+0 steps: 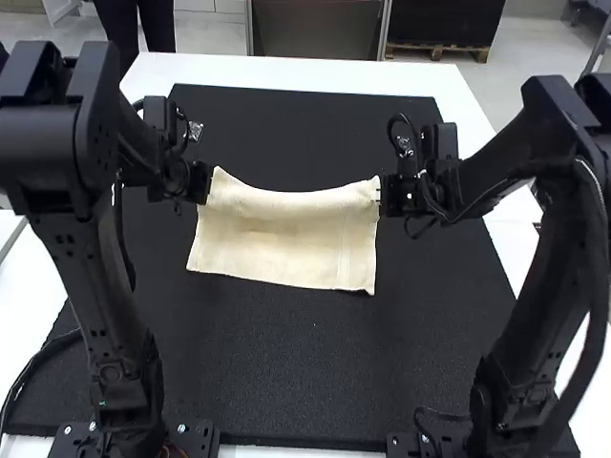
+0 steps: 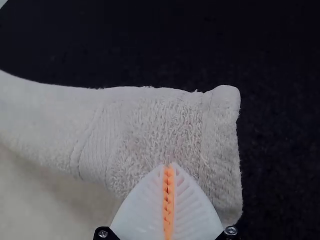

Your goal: Fold the towel.

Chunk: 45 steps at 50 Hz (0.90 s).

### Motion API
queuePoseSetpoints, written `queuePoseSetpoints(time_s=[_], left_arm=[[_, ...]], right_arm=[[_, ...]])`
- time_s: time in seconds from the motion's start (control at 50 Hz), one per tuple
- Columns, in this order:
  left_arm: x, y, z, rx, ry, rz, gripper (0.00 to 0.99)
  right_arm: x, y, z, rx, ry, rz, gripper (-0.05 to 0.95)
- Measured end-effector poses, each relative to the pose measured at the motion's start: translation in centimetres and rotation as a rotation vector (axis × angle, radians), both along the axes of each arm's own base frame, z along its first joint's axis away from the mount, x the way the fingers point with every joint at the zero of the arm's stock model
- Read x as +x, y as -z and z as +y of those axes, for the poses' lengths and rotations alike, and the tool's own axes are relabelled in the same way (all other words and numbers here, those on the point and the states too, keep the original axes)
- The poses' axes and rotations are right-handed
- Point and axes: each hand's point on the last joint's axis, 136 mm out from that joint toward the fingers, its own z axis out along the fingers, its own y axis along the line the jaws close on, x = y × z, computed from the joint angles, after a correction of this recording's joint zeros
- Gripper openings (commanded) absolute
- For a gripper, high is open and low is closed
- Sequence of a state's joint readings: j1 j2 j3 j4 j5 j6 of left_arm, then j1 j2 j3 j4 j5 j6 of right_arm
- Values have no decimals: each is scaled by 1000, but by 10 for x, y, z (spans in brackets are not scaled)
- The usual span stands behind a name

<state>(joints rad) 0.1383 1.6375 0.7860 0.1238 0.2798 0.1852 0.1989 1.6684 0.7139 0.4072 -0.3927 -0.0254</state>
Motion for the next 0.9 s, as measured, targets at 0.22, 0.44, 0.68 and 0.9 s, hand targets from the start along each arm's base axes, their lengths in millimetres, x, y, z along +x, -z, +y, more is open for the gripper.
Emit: queuePoseSetpoints(time_s=[0.22, 0.44, 0.68, 0.9], left_arm=[[-10, -2, -2, 2, 3, -4, 23], [-23, 2, -2, 3, 2, 5, 23], [-31, -12, 9, 9, -22, -32, 23], [-44, 2, 8, 4, -21, -1, 23]], right_arm=[[-14, -7, -2, 4, -4, -2, -20], [-31, -8, -3, 7, -16, 23, -21], [-45, -9, -1, 18, -38, 47, -21], [-53, -1, -2, 14, -46, 80, -21]])
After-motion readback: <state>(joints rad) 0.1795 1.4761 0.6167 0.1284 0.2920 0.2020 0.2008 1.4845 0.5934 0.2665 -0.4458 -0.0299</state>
